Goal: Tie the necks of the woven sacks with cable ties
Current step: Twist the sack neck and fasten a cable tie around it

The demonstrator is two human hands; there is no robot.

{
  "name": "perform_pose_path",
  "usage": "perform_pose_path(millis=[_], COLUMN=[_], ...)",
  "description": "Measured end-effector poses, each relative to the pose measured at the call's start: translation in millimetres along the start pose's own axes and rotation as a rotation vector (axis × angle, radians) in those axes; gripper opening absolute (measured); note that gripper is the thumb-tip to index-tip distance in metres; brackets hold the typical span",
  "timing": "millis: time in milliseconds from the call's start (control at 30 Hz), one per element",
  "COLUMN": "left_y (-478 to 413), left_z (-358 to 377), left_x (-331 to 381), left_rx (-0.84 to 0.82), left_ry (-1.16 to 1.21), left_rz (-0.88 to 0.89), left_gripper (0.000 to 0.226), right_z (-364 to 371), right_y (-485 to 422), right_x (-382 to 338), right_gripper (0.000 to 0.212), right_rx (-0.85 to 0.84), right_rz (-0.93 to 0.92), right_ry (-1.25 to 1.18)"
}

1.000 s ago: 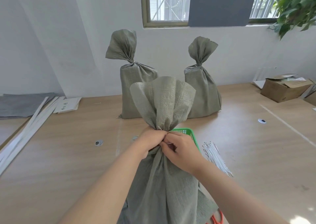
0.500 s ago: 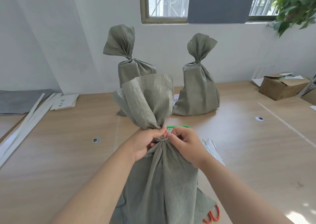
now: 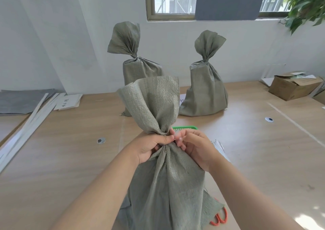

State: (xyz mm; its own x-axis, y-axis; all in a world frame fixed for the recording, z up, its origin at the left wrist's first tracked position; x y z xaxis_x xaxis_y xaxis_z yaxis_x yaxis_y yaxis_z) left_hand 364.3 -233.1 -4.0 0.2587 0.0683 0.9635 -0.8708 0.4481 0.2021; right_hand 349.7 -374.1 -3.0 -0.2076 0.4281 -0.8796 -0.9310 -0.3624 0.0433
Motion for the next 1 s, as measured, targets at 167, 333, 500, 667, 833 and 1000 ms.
perform_pose_path(millis=[167, 333, 500, 667, 833, 1000], left_y=[0.5, 1.5, 3.9, 7.8, 11.1, 13.4], left_z=[-3.3, -3.9, -3.5, -5.4, -6.1, -5.1], left_x=[-2.6, -3.3, -2.5, -0.9, -2.9, -3.4], left_rx=[0.092, 0.089, 0.071, 0.064, 0.103, 0.152], left_ry=[0.026, 0.023, 0.041, 0.005, -0.064, -0.016], left_rz=[-0.015, -0.003, 0.031, 0.055, 0.036, 0.047], left_gripper=[0.012, 0.007, 0.01, 0.015, 0.012, 0.033], right_z=[-5.4, -4.4, -3.2, -10.6, -11.1, -10.4], right_y=[0.9, 4.3, 6.1, 3.5, 4.3, 5.0], right_x=[3.4, 2.7, 4.9, 8.9, 10.7, 10.5], right_gripper=[0.014, 0.013, 0.015, 0.024, 0.021, 0.022], right_rx=[-0.035, -0.073, -0.019, 0.044, 0.053, 0.073], right_rz=[0.003, 0.01, 0.001, -0.023, -0.035, -0.078], right_ry=[-0.025, -0.074, -0.068, -0.1, -0.086, -0.085])
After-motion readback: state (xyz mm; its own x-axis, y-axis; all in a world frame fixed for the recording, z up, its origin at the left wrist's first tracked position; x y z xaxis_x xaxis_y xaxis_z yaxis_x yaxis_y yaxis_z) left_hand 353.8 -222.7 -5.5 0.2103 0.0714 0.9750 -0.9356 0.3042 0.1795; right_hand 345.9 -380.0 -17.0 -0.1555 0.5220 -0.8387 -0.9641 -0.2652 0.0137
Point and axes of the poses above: each hand's wrist, its own y-axis away from the middle knuckle, its own z-axis out of the palm, x = y × z, the point moved 5 cm from there along -y, towards the middle knuckle, and after that the axes turned 4 degrees about -y, right-handed, at the moved point
